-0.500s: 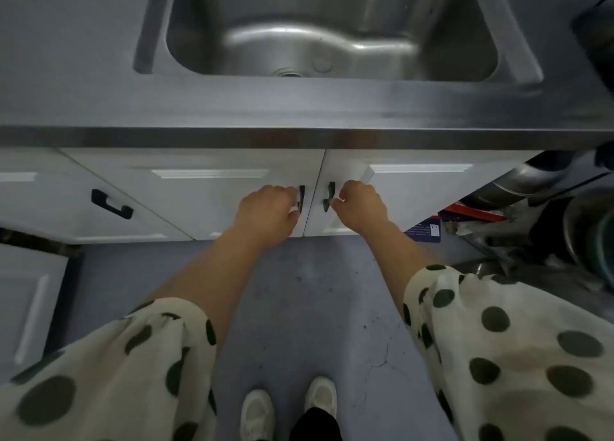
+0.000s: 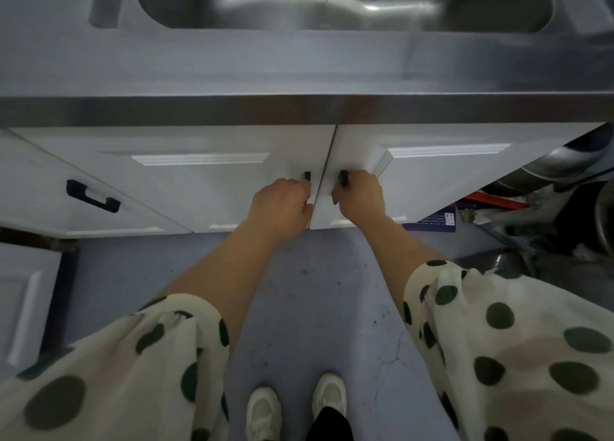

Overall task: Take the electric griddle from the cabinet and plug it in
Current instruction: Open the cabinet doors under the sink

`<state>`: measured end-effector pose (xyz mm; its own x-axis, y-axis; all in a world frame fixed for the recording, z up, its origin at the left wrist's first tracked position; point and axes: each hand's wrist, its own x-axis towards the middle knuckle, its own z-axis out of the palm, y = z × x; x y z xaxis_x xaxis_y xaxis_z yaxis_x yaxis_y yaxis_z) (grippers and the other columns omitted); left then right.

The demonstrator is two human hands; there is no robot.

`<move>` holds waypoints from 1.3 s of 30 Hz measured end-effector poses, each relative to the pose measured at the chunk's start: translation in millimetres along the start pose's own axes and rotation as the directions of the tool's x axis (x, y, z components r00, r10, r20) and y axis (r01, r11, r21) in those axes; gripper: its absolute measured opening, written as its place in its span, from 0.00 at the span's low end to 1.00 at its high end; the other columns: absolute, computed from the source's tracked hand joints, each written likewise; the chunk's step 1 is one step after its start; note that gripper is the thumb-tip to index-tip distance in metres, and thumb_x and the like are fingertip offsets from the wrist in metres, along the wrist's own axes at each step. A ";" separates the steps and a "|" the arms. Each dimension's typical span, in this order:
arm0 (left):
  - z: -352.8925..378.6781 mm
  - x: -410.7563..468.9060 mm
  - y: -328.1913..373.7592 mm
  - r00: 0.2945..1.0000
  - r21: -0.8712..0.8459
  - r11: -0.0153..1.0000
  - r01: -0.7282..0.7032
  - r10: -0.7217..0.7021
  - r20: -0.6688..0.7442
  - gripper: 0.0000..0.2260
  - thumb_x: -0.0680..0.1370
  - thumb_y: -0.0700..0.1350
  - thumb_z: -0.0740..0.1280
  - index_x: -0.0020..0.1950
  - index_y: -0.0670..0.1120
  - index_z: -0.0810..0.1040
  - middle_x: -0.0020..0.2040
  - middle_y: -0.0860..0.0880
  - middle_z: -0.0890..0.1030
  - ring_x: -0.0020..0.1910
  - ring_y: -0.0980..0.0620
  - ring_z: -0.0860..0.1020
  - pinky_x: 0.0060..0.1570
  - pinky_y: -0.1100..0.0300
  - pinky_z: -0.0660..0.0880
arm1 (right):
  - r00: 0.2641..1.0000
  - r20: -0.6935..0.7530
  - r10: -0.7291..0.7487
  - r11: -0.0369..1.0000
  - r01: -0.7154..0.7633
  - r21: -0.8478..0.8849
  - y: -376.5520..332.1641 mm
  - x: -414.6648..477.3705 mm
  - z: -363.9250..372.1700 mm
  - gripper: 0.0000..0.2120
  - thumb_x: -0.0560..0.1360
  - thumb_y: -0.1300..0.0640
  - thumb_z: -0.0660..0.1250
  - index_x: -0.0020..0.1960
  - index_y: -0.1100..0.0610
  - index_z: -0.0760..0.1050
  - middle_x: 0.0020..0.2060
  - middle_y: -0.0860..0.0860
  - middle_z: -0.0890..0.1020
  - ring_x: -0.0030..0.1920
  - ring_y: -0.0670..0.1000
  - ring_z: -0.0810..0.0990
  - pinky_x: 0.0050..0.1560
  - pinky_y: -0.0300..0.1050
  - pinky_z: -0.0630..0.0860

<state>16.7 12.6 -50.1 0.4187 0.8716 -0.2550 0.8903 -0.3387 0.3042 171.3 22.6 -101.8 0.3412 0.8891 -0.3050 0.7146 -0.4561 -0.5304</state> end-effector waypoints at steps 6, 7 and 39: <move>-1.7 -14.7 0.8 0.999 0.001 1.000 -0.020 0.020 0.037 0.14 0.81 0.47 0.60 0.61 0.41 0.74 0.53 0.43 0.80 0.54 0.44 0.77 0.48 0.52 0.76 | 0.998 0.060 0.009 1.000 -0.009 -0.001 23.6 -35.3 -1.8 0.11 0.73 0.58 0.63 0.39 0.65 0.78 0.32 0.55 0.75 0.33 0.55 0.74 0.34 0.41 0.67; -2.0 -18.4 2.3 0.999 0.005 1.000 -0.023 0.023 0.040 0.14 0.81 0.47 0.60 0.61 0.41 0.74 0.53 0.43 0.80 0.55 0.44 0.77 0.48 0.52 0.76 | 0.998 0.063 0.002 1.000 -0.002 -0.001 28.1 -44.1 -2.6 0.11 0.73 0.58 0.63 0.38 0.65 0.77 0.32 0.55 0.75 0.34 0.55 0.74 0.34 0.42 0.67; 63.4 -76.8 239.0 0.857 0.029 0.885 -0.464 0.440 0.267 0.09 0.78 0.47 0.62 0.55 0.45 0.76 0.57 0.45 0.79 0.58 0.42 0.76 0.50 0.52 0.74 | 0.582 0.215 0.785 -0.014 -0.330 0.944 241.1 -247.6 -111.0 0.15 0.78 0.64 0.56 0.59 0.54 0.76 0.47 0.52 0.81 0.45 0.51 0.77 0.44 0.41 0.74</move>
<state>208.7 -157.7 -16.0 0.7988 0.5031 -0.3298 0.5992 -0.7145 0.3612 326.9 -303.4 -66.4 0.6281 0.1515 -0.7633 -0.6988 -0.3218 -0.6389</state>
